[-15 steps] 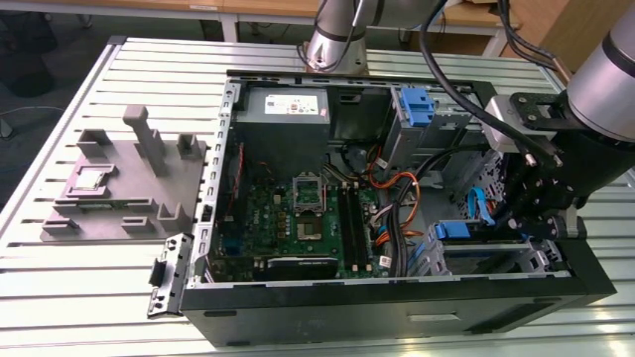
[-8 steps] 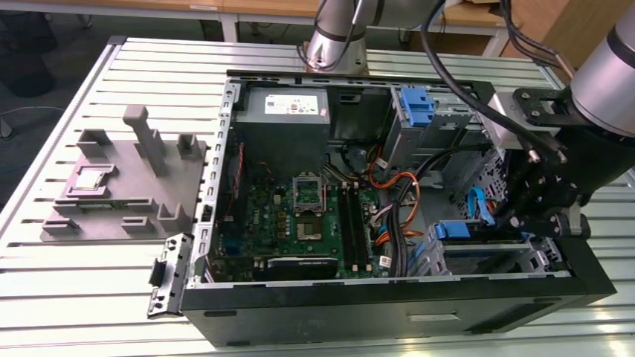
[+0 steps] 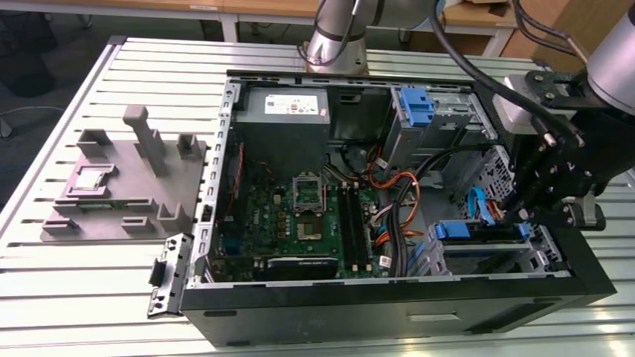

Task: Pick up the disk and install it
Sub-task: 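Insert the second disk wire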

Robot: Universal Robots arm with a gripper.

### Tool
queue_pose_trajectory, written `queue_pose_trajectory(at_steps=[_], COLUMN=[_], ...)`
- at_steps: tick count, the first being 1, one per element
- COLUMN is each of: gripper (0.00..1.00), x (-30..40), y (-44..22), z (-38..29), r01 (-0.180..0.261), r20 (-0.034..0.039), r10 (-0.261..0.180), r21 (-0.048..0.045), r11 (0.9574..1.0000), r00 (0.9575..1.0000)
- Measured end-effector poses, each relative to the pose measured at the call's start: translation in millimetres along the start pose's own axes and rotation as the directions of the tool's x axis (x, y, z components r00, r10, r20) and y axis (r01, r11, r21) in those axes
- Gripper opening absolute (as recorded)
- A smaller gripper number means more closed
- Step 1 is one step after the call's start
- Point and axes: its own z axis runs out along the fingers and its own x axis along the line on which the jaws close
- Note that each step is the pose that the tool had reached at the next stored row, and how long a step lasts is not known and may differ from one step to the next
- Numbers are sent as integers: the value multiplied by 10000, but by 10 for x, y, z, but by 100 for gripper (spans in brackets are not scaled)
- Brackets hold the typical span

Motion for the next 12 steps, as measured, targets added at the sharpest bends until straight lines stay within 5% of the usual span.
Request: queue_pose_trajectory(at_steps=[4, 12], gripper=[24, 24], x=[-2, -1], y=[-5, 21], z=[-76, -87], r01=[0, 0], r20=[-1, -3], r10=[0, 0], r21=[0, 1], r11=[10000, 10000], r00=[10000, 10000])
